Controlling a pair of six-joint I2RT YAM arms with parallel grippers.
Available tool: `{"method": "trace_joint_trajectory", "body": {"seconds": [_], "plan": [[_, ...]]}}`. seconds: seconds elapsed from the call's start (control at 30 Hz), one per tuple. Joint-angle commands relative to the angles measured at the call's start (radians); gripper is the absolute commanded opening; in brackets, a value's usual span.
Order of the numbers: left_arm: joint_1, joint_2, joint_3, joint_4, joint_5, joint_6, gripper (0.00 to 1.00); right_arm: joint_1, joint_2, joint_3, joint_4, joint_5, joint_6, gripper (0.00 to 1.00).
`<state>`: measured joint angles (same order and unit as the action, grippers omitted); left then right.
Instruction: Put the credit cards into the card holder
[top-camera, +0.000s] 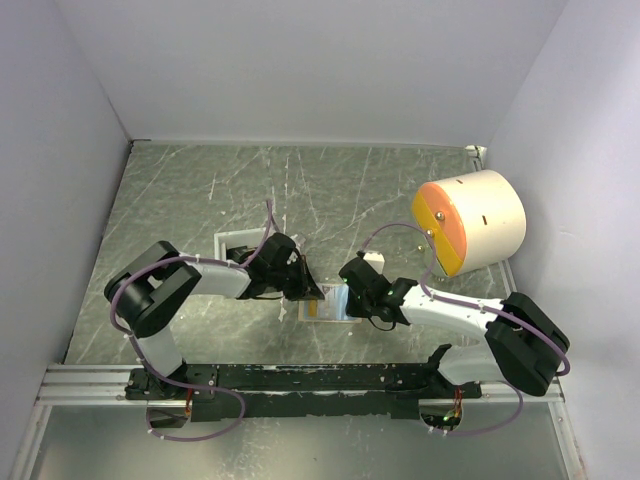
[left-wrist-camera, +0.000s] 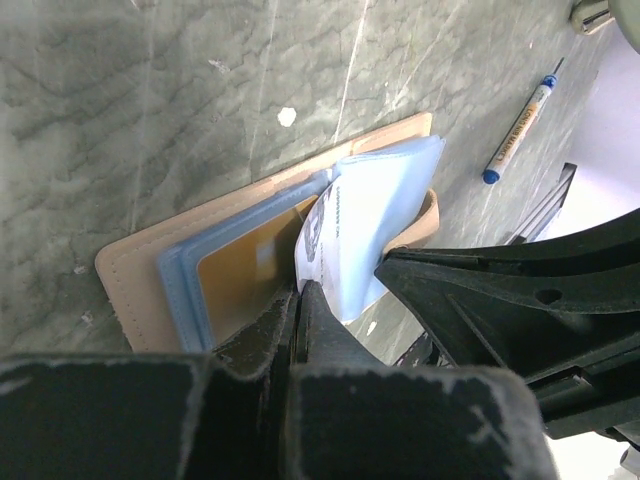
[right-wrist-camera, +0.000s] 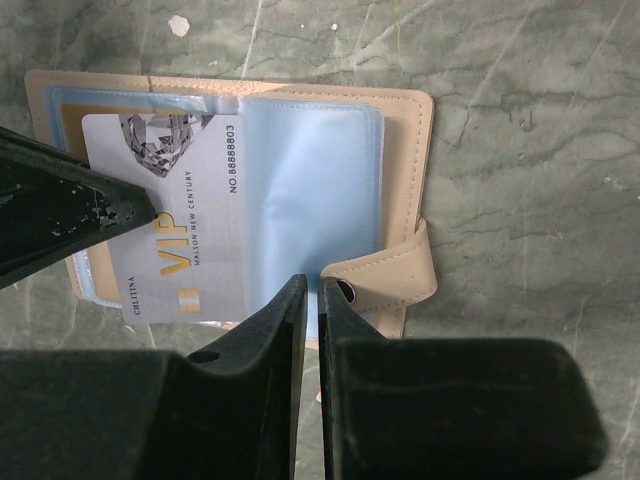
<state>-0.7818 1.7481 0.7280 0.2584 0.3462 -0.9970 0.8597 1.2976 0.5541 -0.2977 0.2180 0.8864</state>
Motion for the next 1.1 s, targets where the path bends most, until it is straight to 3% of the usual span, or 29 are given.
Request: {"method": "trace_joint_trajectory", "body": {"seconds": [0.0, 0.1, 0.63, 0.8, 1.07], "plan": [[0.001, 0.017, -0.037, -0.032, -0.106, -0.015, 0.07, 0.000, 0.042, -0.051, -0.015, 0.011, 0.016, 0.10], [-0.001, 0.026, -0.056, 0.025, -0.076, -0.024, 0.07, 0.000, 0.040, -0.052, -0.015, 0.012, 0.019, 0.10], [-0.042, 0.061, -0.031, -0.009, -0.004, 0.045, 0.07, -0.001, 0.048, -0.027, -0.018, 0.011, 0.016, 0.10], [-0.048, 0.070, -0.026, -0.012, -0.007, 0.049, 0.07, 0.000, 0.020, 0.013, -0.062, 0.017, 0.015, 0.18], [-0.048, 0.054, 0.001, -0.053, -0.048, 0.055, 0.07, -0.012, -0.042, 0.076, -0.144, 0.085, -0.013, 0.23]]}}
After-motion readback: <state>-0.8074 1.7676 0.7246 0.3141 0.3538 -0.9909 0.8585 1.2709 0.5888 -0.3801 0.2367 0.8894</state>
